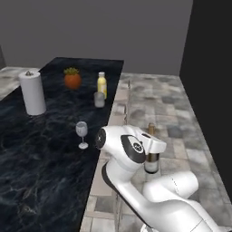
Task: There is a wine glass and glass cup on the dining counter. Place the wine bottle next to the wine glass and the juice bottle next to the glass cup.
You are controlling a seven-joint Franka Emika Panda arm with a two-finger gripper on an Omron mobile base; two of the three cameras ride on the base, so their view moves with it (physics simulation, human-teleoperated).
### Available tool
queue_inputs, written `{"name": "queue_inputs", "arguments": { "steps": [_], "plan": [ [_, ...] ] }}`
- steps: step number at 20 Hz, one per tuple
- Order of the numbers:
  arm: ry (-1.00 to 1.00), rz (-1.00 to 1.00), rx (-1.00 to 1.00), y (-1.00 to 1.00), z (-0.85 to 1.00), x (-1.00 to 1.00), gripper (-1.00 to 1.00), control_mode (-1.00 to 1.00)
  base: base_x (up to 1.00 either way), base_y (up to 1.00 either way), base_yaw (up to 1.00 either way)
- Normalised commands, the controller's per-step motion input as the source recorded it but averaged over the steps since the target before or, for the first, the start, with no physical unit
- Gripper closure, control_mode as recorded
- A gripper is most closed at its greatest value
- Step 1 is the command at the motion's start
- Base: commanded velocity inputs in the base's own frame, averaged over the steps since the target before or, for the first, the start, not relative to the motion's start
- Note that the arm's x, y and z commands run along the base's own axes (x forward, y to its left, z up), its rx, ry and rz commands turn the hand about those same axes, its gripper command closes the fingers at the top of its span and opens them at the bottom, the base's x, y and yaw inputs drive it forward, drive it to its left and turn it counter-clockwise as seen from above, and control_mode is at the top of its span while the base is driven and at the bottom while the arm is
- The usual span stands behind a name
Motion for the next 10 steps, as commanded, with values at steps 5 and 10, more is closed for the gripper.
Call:
{"name": "queue_inputs", "arguments": {
  "steps": [5,10],
  "plan": [
    [0.00,0.00,0.00,0.00,0.00,0.00,1.00,1.00,0.29,0.04,0.02],
    [0.00,0.00,0.00,0.00,0.00,0.00,1.00,1.00,0.01,0.18,-0.14]
  ]
}}
